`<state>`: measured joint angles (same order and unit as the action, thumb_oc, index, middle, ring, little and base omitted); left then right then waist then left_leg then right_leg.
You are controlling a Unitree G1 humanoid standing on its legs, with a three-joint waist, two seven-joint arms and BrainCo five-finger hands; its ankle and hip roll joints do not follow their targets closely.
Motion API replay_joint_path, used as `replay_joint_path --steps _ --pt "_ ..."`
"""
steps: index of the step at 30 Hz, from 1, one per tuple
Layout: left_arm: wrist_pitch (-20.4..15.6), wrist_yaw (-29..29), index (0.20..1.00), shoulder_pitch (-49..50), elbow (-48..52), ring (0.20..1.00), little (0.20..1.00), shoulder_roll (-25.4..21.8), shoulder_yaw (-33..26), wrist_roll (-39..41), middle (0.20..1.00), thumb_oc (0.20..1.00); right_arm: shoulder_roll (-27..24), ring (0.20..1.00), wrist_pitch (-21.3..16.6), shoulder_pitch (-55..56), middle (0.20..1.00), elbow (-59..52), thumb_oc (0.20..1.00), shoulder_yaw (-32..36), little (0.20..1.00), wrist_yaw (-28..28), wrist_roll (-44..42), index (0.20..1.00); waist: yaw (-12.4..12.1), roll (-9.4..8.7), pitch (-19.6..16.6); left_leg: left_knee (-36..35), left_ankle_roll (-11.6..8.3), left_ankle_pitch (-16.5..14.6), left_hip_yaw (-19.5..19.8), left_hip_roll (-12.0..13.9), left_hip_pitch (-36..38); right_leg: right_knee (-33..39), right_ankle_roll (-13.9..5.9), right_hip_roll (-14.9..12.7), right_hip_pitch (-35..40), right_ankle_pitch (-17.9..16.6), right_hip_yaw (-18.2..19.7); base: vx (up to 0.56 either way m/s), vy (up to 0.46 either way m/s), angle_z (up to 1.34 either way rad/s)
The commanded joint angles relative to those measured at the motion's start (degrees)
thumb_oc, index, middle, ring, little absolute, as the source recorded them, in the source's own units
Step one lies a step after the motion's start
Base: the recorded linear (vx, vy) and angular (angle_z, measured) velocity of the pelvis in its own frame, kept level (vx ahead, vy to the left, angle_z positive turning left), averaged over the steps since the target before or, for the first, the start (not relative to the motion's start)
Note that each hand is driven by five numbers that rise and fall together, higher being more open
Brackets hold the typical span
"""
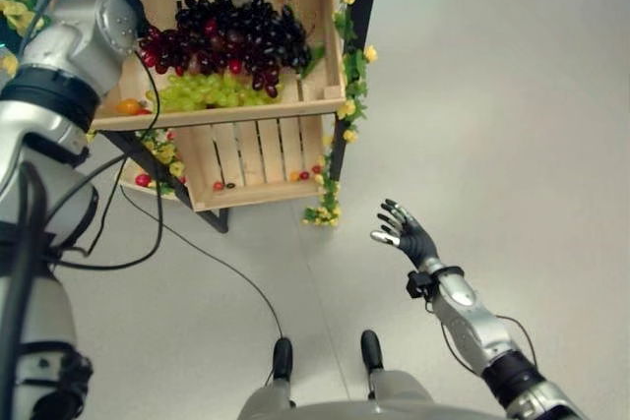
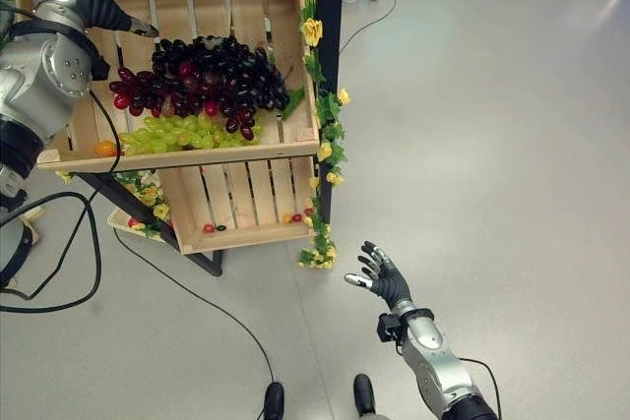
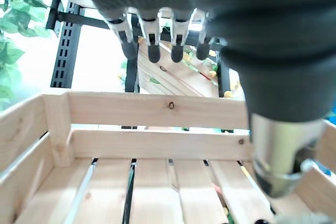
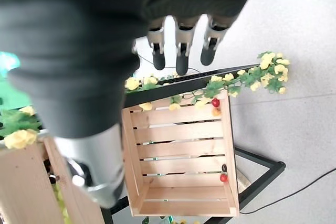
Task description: Pick up the fruits from the basket on one side to the basket on the other side
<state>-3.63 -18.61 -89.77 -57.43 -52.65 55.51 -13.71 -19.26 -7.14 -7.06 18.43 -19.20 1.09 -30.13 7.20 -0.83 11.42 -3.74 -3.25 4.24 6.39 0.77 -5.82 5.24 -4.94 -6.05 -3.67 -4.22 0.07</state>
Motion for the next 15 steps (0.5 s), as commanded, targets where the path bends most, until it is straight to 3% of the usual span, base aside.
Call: replay_joint_path --steps 1,2,5,8,10,11,13,14,15 --pt "-0.8 -0.5 1.000 -6.2 -4.6 1.000 1.000 -2.3 -0.6 1.5 1.000 1.000 -2.3 1.000 -3.0 -0.5 1.000 -0.7 1.000 0.7 1.000 1.4 -0.3 1.000 -0.1 0.87 -2.9 4.5 -1.68 -7.3 -1.0 2.2 -1.9 -2.8 -6.54 -4.6 3.9 8.6 -1.9 0.00 0.000 0.00" --pt "-0.8 -0.5 1.000 -6.1 -4.6 1.000 1.000 -2.3 -0.7 1.5 1.000 1.000 -2.4 1.000 -3.0 -0.4 1.000 -0.7 1.000 0.6 1.000 1.4 -0.3 1.000 -0.1 0.90 -2.9 4.5 -1.68 -7.3 -1.0 2.2 -1.9 -2.8 -6.54 -4.6 3.9 8.6 -1.9 0.00 0.000 0.00" --pt "-4.0 0.9 1.000 -1.3 -1.0 1.000 1.000 -3.1 -7.8 13.6 1.000 1.000 -1.6 1.000 -2.6 0.3 1.000 -0.8 1.000 0.7 1.000 1.6 -0.3 1.000 -0.4 0.75 -2.9 4.6 -1.67 -7.3 -1.0 2.2 -1.8 -2.7 -6.44 -4.7 4.0 8.6 -2.1 0.00 0.000 0.00" --pt "-8.8 0.7 1.000 10.4 12.2 1.000 1.000 -5.5 -18.6 25.6 1.000 1.000 -1.4 1.000 -2.9 1.6 1.000 -1.3 1.000 2.3 1.000 1.5 0.2 1.000 -0.9 0.48 -2.9 4.6 -1.66 -7.3 -0.9 2.3 -1.9 -2.6 -6.27 -4.7 4.0 8.7 -2.0 0.00 0.000 0.00" --pt "-9.7 0.7 1.000 15.4 16.7 1.000 1.000 -5.5 -22.4 28.4 1.000 1.000 -1.3 1.000 -3.1 1.7 1.000 -1.4 1.000 2.8 1.000 1.3 0.4 1.000 -1.2 0.35 -2.8 4.7 -1.64 -7.3 -0.9 2.3 -2.1 -2.7 -6.17 -4.7 3.9 8.7 -2.0 0.00 0.000 0.00" --pt "-12.8 0.8 1.000 26.3 26.5 1.000 1.000 -3.7 -29.6 33.9 1.000 1.000 -0.5 1.000 -3.6 1.8 1.000 -1.3 1.000 4.3 1.000 0.5 1.3 1.000 -2.0 -0.34 -2.5 4.8 -1.61 -7.3 -0.7 2.3 -2.3 -2.6 -5.95 -4.7 3.8 8.7 -2.1 0.00 0.000 0.00" --pt "-15.6 2.2 1.000 38.8 37.0 1.000 1.000 2.5 -37.7 40.5 1.000 1.000 0.0 1.000 -3.7 1.7 1.000 -1.2 1.000 5.6 1.000 -0.8 2.3 1.000 -2.5 -1.04 -2.3 5.1 -1.57 -7.3 -0.4 2.3 -2.7 -2.7 -5.69 -4.6 3.5 8.8 -2.2 -0.02 0.003 -0.01" --pt "-15.3 2.1 1.000 40.0 37.9 1.000 1.000 2.6 -38.7 40.3 1.000 1.000 -0.4 1.000 -3.7 1.8 1.000 -1.2 1.000 5.3 1.000 -0.8 2.3 1.000 -2.3 -0.70 -2.5 5.1 -1.57 -7.4 -0.4 2.3 -2.7 -2.7 -5.69 -4.6 3.5 8.8 -2.2 0.00 0.000 0.00" --pt "-15.5 4.1 1.000 48.5 45.2 1.000 1.000 7.6 -42.8 42.4 1.000 1.000 0.1 1.000 -3.7 1.9 1.000 -1.6 1.000 7.2 1.000 -1.7 3.4 1.000 -2.9 -1.58 -2.2 5.2 -1.47 -7.5 -0.2 2.3 -2.9 -2.7 -5.53 -4.6 3.4 8.8 -2.2 0.00 0.000 0.00"
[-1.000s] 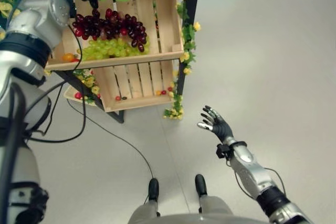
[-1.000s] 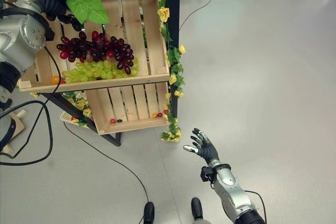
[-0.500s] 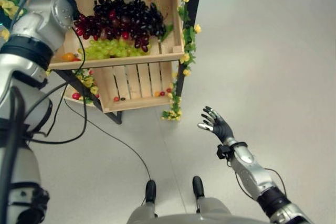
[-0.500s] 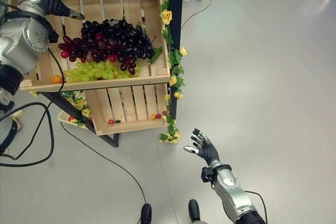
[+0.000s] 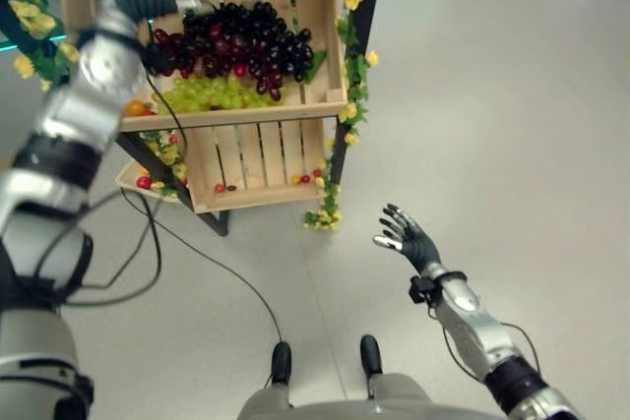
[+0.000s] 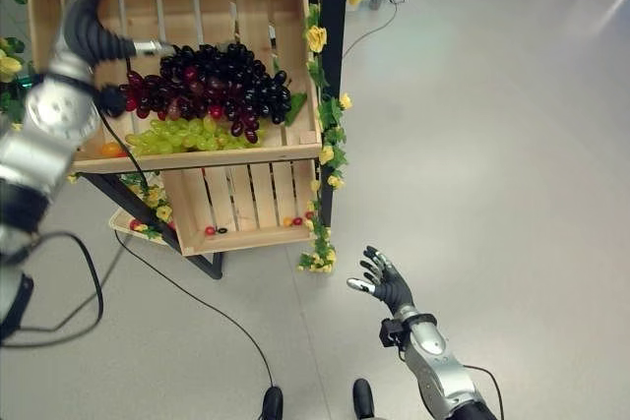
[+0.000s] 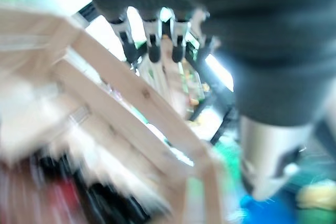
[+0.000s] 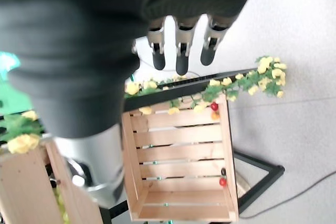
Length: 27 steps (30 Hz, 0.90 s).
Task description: Pick up the fruits from the basket on one side to the basket on the other side
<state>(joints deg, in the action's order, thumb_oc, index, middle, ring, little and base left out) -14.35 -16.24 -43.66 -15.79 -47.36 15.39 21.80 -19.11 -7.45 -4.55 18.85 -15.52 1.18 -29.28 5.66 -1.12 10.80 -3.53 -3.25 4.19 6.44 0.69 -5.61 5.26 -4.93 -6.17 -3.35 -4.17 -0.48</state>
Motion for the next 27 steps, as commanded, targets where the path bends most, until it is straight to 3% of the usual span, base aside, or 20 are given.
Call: replay_joint_path --steps 1,2,3,4,9,12,17,22,23,24,25,27 --pt "-4.6 2.7 1.000 6.7 7.6 1.000 1.000 6.0 -4.6 7.0 1.000 1.000 0.1 1.000 -3.4 -0.3 1.000 -2.3 1.000 4.3 1.000 -2.1 2.8 1.000 -1.3 -1.58 -1.6 5.1 -1.37 -7.6 -0.3 2.4 -3.1 -2.7 -5.43 -4.4 3.0 8.7 -1.7 0.00 0.000 0.00" --pt "-4.4 2.6 1.000 7.3 8.1 1.000 1.000 6.2 -5.0 6.8 1.000 1.000 -0.1 1.000 -3.3 -0.1 1.000 -2.3 1.000 4.2 1.000 -2.2 2.8 1.000 -1.2 -1.41 -1.7 5.2 -1.37 -7.6 -0.3 2.4 -3.1 -2.7 -5.43 -4.4 3.0 8.8 -1.7 0.00 0.036 0.04" --pt "-4.0 5.5 1.000 13.3 13.2 1.000 1.000 10.6 -7.2 8.0 1.000 1.000 0.1 1.000 -3.3 0.4 1.000 -2.8 1.000 6.0 1.000 -2.5 3.2 1.000 -1.5 -2.02 -1.7 5.3 -1.20 -7.9 -0.4 2.4 -3.2 -2.7 -5.39 -4.4 2.8 8.6 -1.5 0.00 0.000 0.00" --pt "-3.8 5.5 1.000 13.9 13.7 1.000 1.000 10.8 -7.5 7.9 1.000 1.000 0.0 1.000 -3.2 0.6 1.000 -2.9 1.000 5.8 1.000 -2.5 3.2 1.000 -1.4 -1.89 -1.9 5.3 -1.20 -7.9 -0.5 2.4 -3.2 -2.6 -5.39 -4.4 2.8 8.6 -1.5 0.00 0.039 -0.01" --pt "-1.5 11.6 1.000 25.3 24.4 1.000 1.000 22.5 -8.8 9.3 1.000 1.000 1.2 1.000 -3.4 2.2 1.000 -4.3 1.000 9.5 1.000 -3.0 3.7 1.000 -1.6 -3.27 -1.7 6.2 -0.40 -8.9 -0.8 2.2 -3.6 -2.7 -5.12 -4.5 2.3 8.1 -1.0 0.00 0.053 0.00" --pt "0.2 14.7 1.000 28.3 27.6 1.000 1.000 24.7 -6.6 9.8 1.000 1.000 1.6 1.000 -3.8 3.1 1.000 -5.2 1.000 11.3 1.000 -3.4 3.4 1.000 -1.2 -3.84 -1.8 6.3 -0.08 -9.1 -1.2 2.2 -3.8 -2.7 -5.21 -4.5 1.9 7.5 -0.6 0.00 0.066 -0.02" --pt "2.1 19.2 1.000 29.1 29.9 1.000 1.000 24.2 -3.1 10.7 1.000 1.000 2.5 1.000 -4.1 4.9 1.000 -6.2 1.000 13.3 1.000 -3.6 3.2 1.000 0.0 -4.14 -1.9 6.0 0.32 -9.2 -2.3 2.1 -4.0 -2.7 -5.95 -5.0 0.6 6.1 0.5 -0.02 0.087 -0.10" --pt "2.5 19.6 1.000 27.0 27.3 1.000 1.000 23.4 -0.2 8.4 1.000 1.000 3.5 1.000 -5.0 6.2 1.000 -7.1 1.000 15.2 1.000 -4.2 2.6 1.000 2.1 -4.26 -1.4 6.1 0.64 -9.1 -3.9 2.4 -4.3 -3.7 -6.77 -5.1 -1.7 4.0 1.7 -0.07 0.073 -0.24" --pt "2.1 18.7 1.000 26.5 25.7 1.000 1.000 23.0 -0.1 7.8 1.000 1.000 4.2 1.000 -5.3 6.4 1.000 -7.7 1.000 15.6 1.000 -4.7 2.5 1.000 2.3 -4.09 -0.3 7.3 0.73 -9.5 -6.4 4.0 -4.6 -5.8 -7.53 -5.6 -3.4 2.4 -0.8 -0.23 0.038 -0.55" --pt "2.3 17.7 1.000 26.4 24.7 1.000 1.000 22.7 -0.4 7.8 1.000 1.000 4.5 1.000 -5.5 6.4 1.000 -8.3 1.000 15.7 1.000 -5.1 2.8 1.000 1.8 -3.59 0.5 8.5 0.43 -9.7 -8.8 5.8 -5.0 -7.3 -7.23 -6.7 -3.9 2.8 -5.9 -0.21 0.019 -0.78" --pt "2.2 17.7 1.000 26.3 24.7 1.000 1.000 22.7 -0.3 7.8 1.000 1.000 4.5 1.000 -5.4 6.3 1.000 -8.4 1.000 15.7 1.000 -5.1 2.8 1.000 1.8 -3.61 0.5 8.6 0.44 -9.5 -8.8 5.7 -5.2 -7.3 -7.22 -6.7 -4.1 2.6 -5.9 -0.13 0.059 -1.55" --pt "2.6 17.1 1.000 26.7 24.0 1.000 1.000 22.2 -1.3 7.0 1.000 1.000 4.5 1.000 -5.5 6.5 1.000 -9.4 1.000 15.6 1.000 -5.3 3.3 1.000 1.0 -2.71 1.3 10.3 -0.03 -10.1 -12.5 8.1 -4.4 -8.6 -6.22 -8.4 -2.9 4.5 -14.5 -0.11 0.091 -1.44"
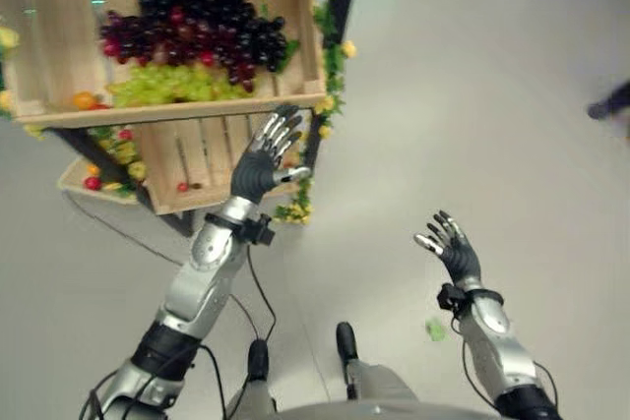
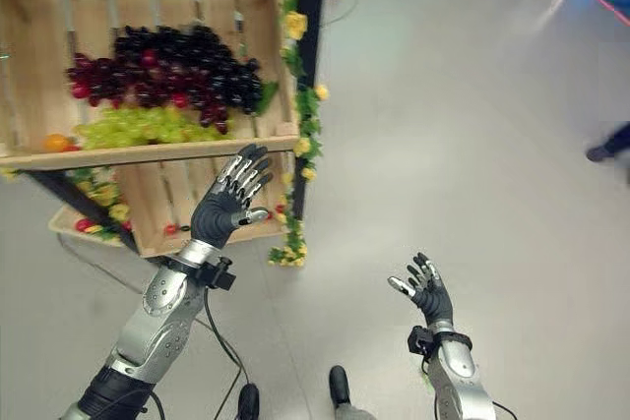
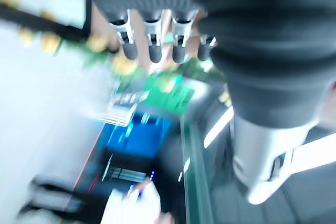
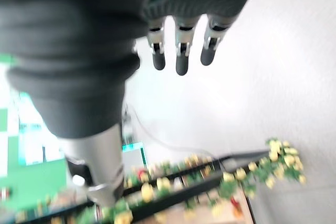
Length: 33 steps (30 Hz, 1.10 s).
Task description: Pick up the fruits from the basket on one side to the basket on the other side
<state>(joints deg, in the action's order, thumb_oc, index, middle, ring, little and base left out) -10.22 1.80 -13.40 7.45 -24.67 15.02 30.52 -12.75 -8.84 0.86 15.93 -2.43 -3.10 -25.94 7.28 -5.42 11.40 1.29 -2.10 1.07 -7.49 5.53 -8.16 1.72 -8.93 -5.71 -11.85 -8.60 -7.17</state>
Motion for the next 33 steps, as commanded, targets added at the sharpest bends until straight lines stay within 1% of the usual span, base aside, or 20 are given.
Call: replay_joint_path --steps 1,2,3,4,7,8,13,14,15,16,17,18,19,23,24,25,27,28,30,33 --pt "-1.2 -1.5 1.000 -2.8 0.0 1.000 1.000 -0.6 -2.1 -1.0 1.000 1.000 -2.0 1.000 -4.3 1.3 1.000 -8.1 1.000 3.4 1.000 -1.7 0.2 1.000 -1.2 1.71 1.0 7.5 -1.24 -7.2 -3.4 5.3 -1.1 -7.5 -1.17 -11.8 6.5 9.1 -15.4 -0.12 0.056 -0.83" --pt "-1.2 -1.5 1.000 -2.8 0.0 1.000 1.000 -0.6 -2.1 -1.0 1.000 1.000 -2.0 1.000 -4.2 1.4 1.000 -8.2 1.000 3.4 1.000 -1.7 0.3 1.000 -1.5 1.75 1.3 7.8 -1.34 -7.6 -3.7 5.4 -0.7 -7.8 -1.22 -11.7 6.7 9.5 -15.1 -0.14 0.024 -1.47" --pt "-1.0 -2.3 1.000 -1.8 -0.5 1.000 1.000 -0.7 -3.6 -0.9 1.000 1.000 -1.7 1.000 -4.4 1.6 1.000 -9.0 1.000 4.0 1.000 -2.4 0.6 1.000 -2.6 2.08 1.2 9.6 -1.64 -9.0 -8.2 7.6 0.5 -11.9 -1.37 -14.5 7.9 10.0 -21.8 -0.11 -0.010 -1.79" --pt "-0.9 -2.3 1.000 -1.0 -0.5 1.000 1.000 -0.6 -4.1 -0.4 1.000 1.000 -1.9 1.000 -4.2 1.8 1.000 -9.2 1.000 4.3 1.000 -2.6 0.8 1.000 -2.9 1.93 1.3 11.4 -1.49 -9.6 -10.7 8.5 0.7 -14.1 -1.34 -15.8 8.5 10.1 -25.1 -0.12 -0.004 -1.77" --pt "-0.3 -2.0 1.000 0.9 -0.2 1.000 1.000 -0.4 -5.1 -0.4 1.000 1.000 -2.1 1.000 -3.5 2.8 1.000 -10.2 1.000 4.5 1.000 -2.4 1.4 1.000 -2.7 1.10 1.0 13.6 -1.16 -10.8 -14.1 9.1 2.1 -16.6 -1.49 -14.6 8.2 11.2 -23.9 -0.04 -0.057 -1.53" --pt "0.0 -1.5 1.000 2.2 -1.5 1.000 1.000 1.4 -5.4 0.6 1.000 1.000 -1.7 1.000 -3.2 4.8 1.000 -10.7 1.000 5.1 1.000 -2.0 1.1 1.000 -1.1 0.67 0.2 16.3 -1.25 -12.2 -16.9 9.9 2.9 -11.8 -0.70 -12.7 9.4 12.2 -21.0 0.02 -0.149 -1.35" --pt "0.4 -0.2 1.000 5.4 -3.7 1.000 1.000 3.8 -5.7 3.5 1.000 1.000 -3.6 1.000 -2.6 6.3 1.000 -11.4 1.000 5.0 1.000 -1.1 1.4 1.000 2.0 2.29 -0.1 24.3 -2.72 -14.0 -20.1 13.8 5.5 -9.7 1.36 -7.7 9.7 15.8 -13.7 0.06 -0.212 -1.62" --pt "0.3 0.1 1.000 6.4 -3.5 1.000 1.000 4.2 -6.4 3.4 1.000 1.000 -4.6 1.000 -2.6 6.6 1.000 -11.3 1.000 5.2 1.000 -0.8 2.1 1.000 2.3 3.50 0.9 30.0 -5.29 -10.5 -16.7 15.7 5.8 -9.1 3.25 -4.0 10.5 17.6 -10.1 0.07 -0.330 -1.52" --pt "0.2 0.0 1.000 6.8 -3.8 1.000 1.000 4.8 -6.5 4.1 1.000 1.000 -5.1 1.000 -2.7 6.5 1.000 -11.3 1.000 4.7 1.000 -0.8 1.9 1.000 2.3 3.46 1.6 33.7 -5.75 -6.9 -13.8 15.1 5.1 -8.8 5.29 -2.2 10.6 17.5 -8.4 0.11 -0.315 -2.08" --pt "0.1 -0.2 1.000 7.1 -3.7 1.000 1.000 4.8 -7.1 3.9 1.000 1.000 -5.3 1.000 -2.9 6.2 1.000 -11.2 1.000 4.2 1.000 -0.8 1.7 1.000 1.8 3.58 2.3 36.0 -6.20 -4.5 -7.2 12.7 4.4 -9.1 6.67 -0.4 10.8 17.9 -5.5 0.06 -0.211 -1.94" --pt "0.0 -0.6 1.000 8.3 -3.5 1.000 1.000 5.2 -8.0 3.7 1.000 1.000 -5.7 1.000 -2.9 5.8 1.000 -10.9 1.000 3.8 1.000 -0.6 1.9 1.000 1.0 3.47 2.9 39.3 -5.46 -5.2 -0.6 8.8 4.3 -9.8 7.23 0.6 10.7 18.2 -2.5 0.09 -0.097 -2.04" --pt "0.0 -0.6 1.000 8.3 -3.5 1.000 1.000 5.2 -8.0 3.7 1.000 1.000 -5.7 1.000 -2.9 5.8 1.000 -10.9 1.000 3.7 1.000 -0.6 1.9 1.000 1.2 3.30 2.8 39.2 -5.37 -5.0 -0.6 8.6 4.1 -9.8 7.22 0.4 10.6 18.1 -2.6 0.17 -0.076 -2.23" --pt "0.5 -0.8 1.000 11.3 -3.5 1.000 1.000 6.8 -8.9 2.7 1.000 1.000 -6.4 1.000 -2.5 5.5 1.000 -10.2 1.000 2.2 1.000 0.1 2.0 1.000 -1.9 3.85 3.5 40.6 -3.26 -9.7 11.0 -2.6 2.6 -10.7 7.43 2.5 11.2 18.4 4.3 0.18 -0.106 -2.03" --pt "0.4 -0.5 1.000 13.3 -3.8 1.000 1.000 7.9 -10.4 3.2 1.000 1.000 -7.2 1.000 -1.8 6.3 1.000 -10.5 1.000 2.8 1.000 1.4 1.6 1.000 -2.4 4.93 3.0 41.1 -2.15 -8.0 15.3 -6.3 1.2 -10.2 7.82 4.9 11.6 18.5 10.0 0.16 -0.066 -2.07" --pt "0.5 -0.6 1.000 13.8 -3.8 1.000 1.000 8.0 -10.8 2.8 1.000 1.000 -7.4 1.000 -1.6 6.4 1.000 -10.1 1.000 3.3 1.000 1.6 1.3 1.000 -2.3 5.35 2.8 38.2 -1.88 -8.0 17.1 -6.8 0.5 -10.3 7.74 5.5 12.0 19.0 11.3 0.24 0.071 -1.25" --pt "0.4 -1.2 1.000 13.6 -4.2 1.000 1.000 8.7 -10.6 2.7 1.000 1.000 -7.8 1.000 -1.6 6.3 1.000 -10.0 1.000 3.4 1.000 1.5 0.7 1.000 -2.9 6.33 3.3 31.6 -1.67 -9.9 22.0 -8.5 -0.4 -10.3 7.50 7.0 13.2 19.9 16.0 0.27 0.074 -1.18" --pt "0.1 -1.5 1.000 13.3 -4.4 1.000 1.000 9.1 -10.9 2.2 1.000 1.000 -8.0 1.000 -1.6 6.0 1.000 -9.8 1.000 3.5 1.000 1.5 0.6 1.000 -3.3 6.56 3.5 27.7 -1.78 -9.6 23.7 -9.7 -0.8 -9.8 7.57 7.4 13.5 19.8 17.8 0.15 0.044 -1.19" --pt "-0.3 -2.1 1.000 13.0 -4.7 1.000 1.000 9.6 -11.1 2.3 1.000 1.000 -8.5 1.000 -1.6 4.9 1.000 -9.9 1.000 3.0 1.000 1.3 1.1 1.000 -4.2 7.34 3.7 22.1 -1.93 -9.2 28.4 -11.3 -1.3 -9.6 7.58 9.0 13.8 20.0 20.9 0.10 0.031 -0.90" --pt "-0.8 -2.4 1.000 12.4 -5.0 1.000 1.000 9.9 -10.8 1.7 1.000 1.000 -9.3 1.000 -1.9 3.8 1.000 -10.0 1.000 3.0 1.000 0.7 1.9 1.000 -4.9 8.41 4.4 16.4 -2.96 -6.0 33.0 -12.6 -2.2 -9.2 7.18 10.4 14.4 20.4 24.6 0.11 0.066 -0.68" --pt "-1.6 -3.1 1.000 11.2 -6.0 1.000 1.000 10.0 -10.7 1.2 1.000 1.000 -10.1 1.000 -2.3 2.2 1.000 -9.8 1.000 2.8 1.000 0.0 2.3 1.000 -5.7 9.10 4.9 11.0 -4.05 -1.6 35.5 -12.6 -4.8 -8.1 6.68 11.7 15.4 20.5 28.6 0.07 0.058 -0.60"
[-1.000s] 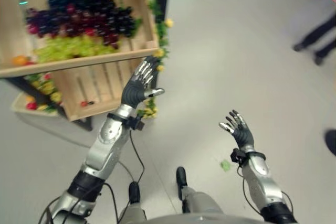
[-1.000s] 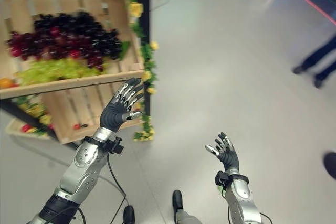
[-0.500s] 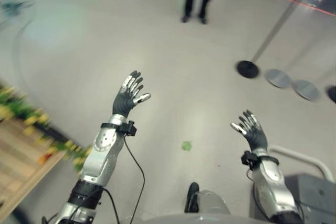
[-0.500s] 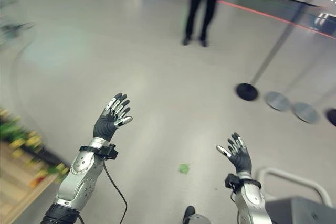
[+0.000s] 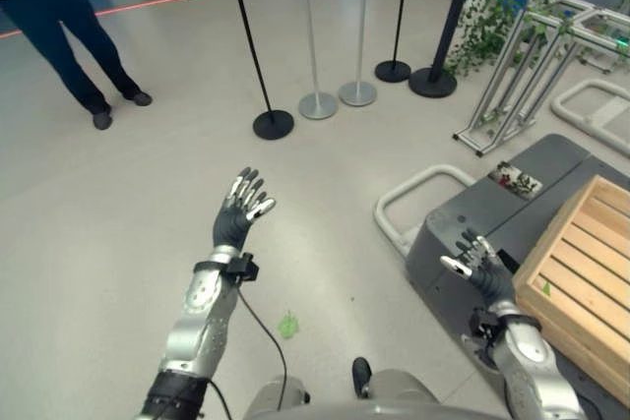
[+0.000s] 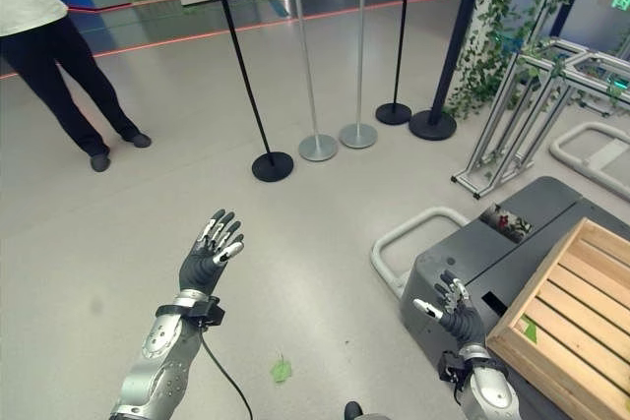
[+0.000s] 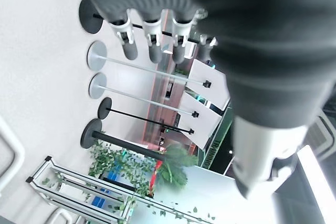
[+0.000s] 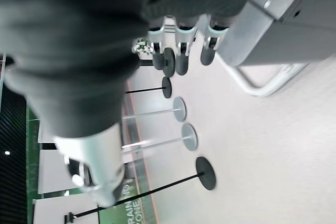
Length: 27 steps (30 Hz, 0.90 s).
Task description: Pick up the fruits from the basket on one side to the basket on the other side
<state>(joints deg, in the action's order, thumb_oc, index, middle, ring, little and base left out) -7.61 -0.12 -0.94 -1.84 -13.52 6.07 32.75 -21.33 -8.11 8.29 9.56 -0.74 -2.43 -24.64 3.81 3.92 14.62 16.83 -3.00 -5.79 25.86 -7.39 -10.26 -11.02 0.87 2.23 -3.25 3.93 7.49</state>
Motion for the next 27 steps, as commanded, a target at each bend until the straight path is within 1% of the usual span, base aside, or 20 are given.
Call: replay_joint_path --steps 1,3,4,6,7,9,11,12,13,14,15,16,17,18,19,21,22,25,26,27 --pt "-4.3 -1.1 1.000 -1.4 3.1 1.000 1.000 -1.2 -1.8 -1.1 1.000 1.000 -1.6 1.000 -3.0 -5.3 1.000 -3.4 1.000 1.1 1.000 -0.7 1.1 1.000 -2.5 -0.27 1.6 -4.9 -3.14 5.4 1.9 0.5 -2.7 4.7 -3.15 3.8 6.7 7.9 14.2 0.15 0.108 -0.83" --pt "-4.5 -1.6 1.000 -2.4 2.5 1.000 1.000 -1.7 -1.6 -0.9 1.000 1.000 -1.6 1.000 -3.0 -6.3 1.000 -3.2 1.000 0.8 1.000 -1.1 1.0 1.000 -2.8 -0.57 1.5 -7.0 -2.82 5.8 0.7 1.7 -2.9 5.3 -3.30 4.1 7.0 7.9 16.1 0.12 0.100 -0.82" --pt "-4.6 -2.6 1.000 -3.4 1.8 1.000 1.000 -2.0 -0.8 -1.6 1.000 1.000 -1.0 1.000 -3.0 -6.4 1.000 -3.1 1.000 0.7 1.000 -1.7 1.2 1.000 -2.9 -0.87 1.4 -10.3 -2.25 6.5 0.6 2.8 -1.9 4.8 -3.33 3.7 6.9 9.1 15.9 0.21 0.188 -0.52" --pt "-4.7 -3.4 1.000 -4.0 1.3 1.000 1.000 -2.1 0.2 -2.8 1.000 1.000 -0.4 1.000 -2.8 -5.6 1.000 -2.5 1.000 1.0 1.000 -2.4 1.5 1.000 -2.1 -1.66 0.4 -11.2 -1.11 6.9 -3.1 3.7 -0.8 2.6 -4.54 2.2 7.0 10.2 13.8 0.33 0.214 -0.31" --pt "-4.4 -3.5 1.000 -4.1 0.7 1.000 1.000 -2.2 0.5 -3.2 1.000 1.000 0.3 1.000 -2.4 -5.2 1.000 -2.0 1.000 1.1 1.000 -2.5 1.7 1.000 -1.7 -2.48 0.1 -11.4 -0.19 5.9 -4.6 3.4 0.2 -0.2 -5.51 1.3 6.9 10.9 12.6 0.30 0.147 -0.34" --pt "-4.3 -3.5 1.000 -4.0 0.3 1.000 1.000 -2.9 0.5 -4.2 1.000 1.000 1.1 1.000 -2.2 -4.8 1.000 -2.1 1.000 1.6 1.000 -2.7 2.1 1.000 -0.9 -3.53 -0.2 -12.4 0.66 4.9 -7.4 3.8 2.1 -6.8 -8.91 0.8 4.3 10.0 10.6 0.29 0.127 -0.43" --pt "-3.9 -4.5 1.000 -4.2 0.2 1.000 1.000 -3.8 0.9 -4.5 1.000 1.000 1.7 1.000 -2.2 -4.8 1.000 -1.9 1.000 1.8 1.000 -3.1 1.4 1.000 0.2 -3.61 0.5 -13.1 1.00 4.6 -9.0 5.4 3.5 -12.2 -11.63 1.2 0.2 6.6 8.0 0.19 0.121 -0.55" --pt "-3.8 -4.6 1.000 -4.4 0.0 1.000 1.000 -4.2 0.7 -5.0 1.000 1.000 2.1 1.000 -2.2 -4.7 1.000 -1.9 1.000 2.1 1.000 -3.2 1.4 1.000 0.5 -3.49 0.9 -13.6 1.27 4.5 -9.9 6.4 4.1 -15.4 -12.34 1.1 -1.8 5.7 5.5 0.10 0.080 -0.52" --pt "-3.8 -4.6 1.000 -4.4 0.0 1.000 1.000 -4.2 0.7 -5.0 1.000 1.000 2.2 1.000 -2.2 -4.7 1.000 -1.9 1.000 2.1 1.000 -3.2 1.5 1.000 0.5 -3.59 0.8 -13.7 1.22 4.5 -9.9 6.4 4.1 -15.9 -12.29 1.2 -2.1 5.9 5.5 0.15 0.133 -0.54" --pt "-4.2 -5.9 1.000 -5.2 -0.3 1.000 1.000 -4.7 0.6 -6.0 1.000 1.000 3.1 1.000 -2.2 -4.6 1.000 -2.1 1.000 2.2 1.000 -3.6 1.9 1.000 1.0 -3.70 0.9 -14.9 1.16 3.6 -13.3 8.2 5.7 -15.8 -11.89 -3.5 -4.5 3.6 -1.5 0.13 0.091 -0.62" --pt "-4.1 -6.3 1.000 -5.6 -0.5 1.000 1.000 -4.8 0.5 -5.9 1.000 1.000 3.8 1.000 -2.1 -5.0 1.000 -2.0 1.000 2.2 1.000 -4.0 1.9 1.000 1.0 -3.46 0.8 -15.3 0.95 3.4 -14.8 9.4 6.1 -13.8 -11.43 -6.5 -4.7 3.0 -4.9 0.14 0.096 -0.82" --pt "-4.1 -6.3 1.000 -5.7 -0.5 1.000 1.000 -4.8 0.5 -5.9 1.000 1.000 3.9 1.000 -2.1 -5.0 1.000 -2.0 1.000 2.2 1.000 -4.0 1.9 1.000 1.0 -3.50 0.9 -15.4 0.96 3.3 -14.8 9.5 6.4 -13.6 -11.41 -6.6 -4.4 3.1 -5.0 0.09 0.022 -0.94" --pt "-4.4 -7.0 1.000 -6.0 -0.8 1.000 1.000 -4.9 0.2 -5.7 1.000 1.000 4.1 1.000 -2.3 -5.3 1.000 -1.8 1.000 2.4 1.000 -4.2 2.1 1.000 0.5 -3.44 1.1 -15.7 0.64 2.9 -16.8 10.7 7.0 -9.9 -10.50 -9.9 -3.0 3.8 -9.8 0.06 -0.015 -0.85" --pt "-4.6 -7.3 1.000 -6.7 -1.1 1.000 1.000 -4.8 0.4 -5.2 1.000 1.000 4.1 1.000 -2.6 -5.7 1.000 -1.1 1.000 2.7 1.000 -4.8 2.4 1.000 0.7 -3.55 1.1 -16.7 0.31 2.7 -18.1 11.7 6.9 -5.5 -10.14 -11.6 -3.9 3.4 -11.3 0.12 -0.024 -0.84" --pt "-4.7 -8.0 1.000 -7.8 -2.3 1.000 1.000 -4.5 0.8 -4.5 1.000 1.000 4.1 1.000 -2.6 -6.6 1.000 -0.6 1.000 3.1 1.000 -5.2 2.0 1.000 0.8 -4.15 0.8 -18.1 0.06 2.6 -20.4 12.2 7.5 0.9 -10.32 -12.2 -3.7 1.1 -12.4 0.11 -0.059 -0.83" --pt "-4.8 -8.4 1.000 -8.8 -2.7 1.000 1.000 -4.6 0.8 -4.7 1.000 1.000 4.4 1.000 -3.1 -6.6 1.000 -0.3 1.000 3.8 1.000 -5.6 1.8 1.000 1.2 -4.82 0.8 -18.5 -0.71 1.9 -22.5 13.0 7.8 7.1 -11.24 -14.8 -4.9 -2.8 -15.0 0.07 -0.069 -0.91" --pt "-4.8 -8.4 1.000 -8.8 -2.8 1.000 1.000 -4.6 0.8 -4.7 1.000 1.000 4.4 1.000 -3.1 -6.5 1.000 -0.4 1.000 3.8 1.000 -5.6 1.8 1.000 1.1 -4.78 0.7 -18.4 -0.72 1.9 -22.6 13.1 7.8 7.3 -11.26 -14.7 -4.8 -3.0 -15.0 0.10 -0.086 -0.72" --pt "-5.2 -8.9 1.000 -9.2 -3.2 1.000 1.000 -4.8 0.4 -5.1 1.000 1.000 3.9 1.000 -3.2 -6.8 1.000 -0.1 1.000 3.6 1.000 -6.0 2.8 1.000 1.7 -5.29 1.0 -15.3 -1.36 -0.9 -25.1 13.0 8.8 8.6 -11.94 -16.4 -6.2 -5.6 -18.5 0.12 -0.079 -0.51" --pt "-5.2 -9.0 1.000 -9.7 -3.7 1.000 1.000 -4.8 0.4 -5.0 1.000 1.000 3.7 1.000 -3.1 -7.0 1.000 0.2 1.000 3.6 1.000 -6.1 2.9 1.000 2.1 -5.76 1.1 -13.2 -1.76 -2.5 -26.3 12.8 9.3 7.4 -12.35 -17.5 -6.2 -6.6 -18.5 0.14 -0.124 -0.45" --pt "-5.3 -9.0 1.000 -9.7 -3.8 1.000 1.000 -4.8 0.4 -4.9 1.000 1.000 3.7 1.000 -3.1 -7.0 1.000 0.2 1.000 3.6 1.000 -6.1 2.9 1.000 2.1 -5.78 1.2 -13.0 -1.74 -2.6 -26.4 12.8 9.3 7.3 -12.37 -17.6 -6.2 -6.5 -18.4 0.10 -0.221 -0.40"
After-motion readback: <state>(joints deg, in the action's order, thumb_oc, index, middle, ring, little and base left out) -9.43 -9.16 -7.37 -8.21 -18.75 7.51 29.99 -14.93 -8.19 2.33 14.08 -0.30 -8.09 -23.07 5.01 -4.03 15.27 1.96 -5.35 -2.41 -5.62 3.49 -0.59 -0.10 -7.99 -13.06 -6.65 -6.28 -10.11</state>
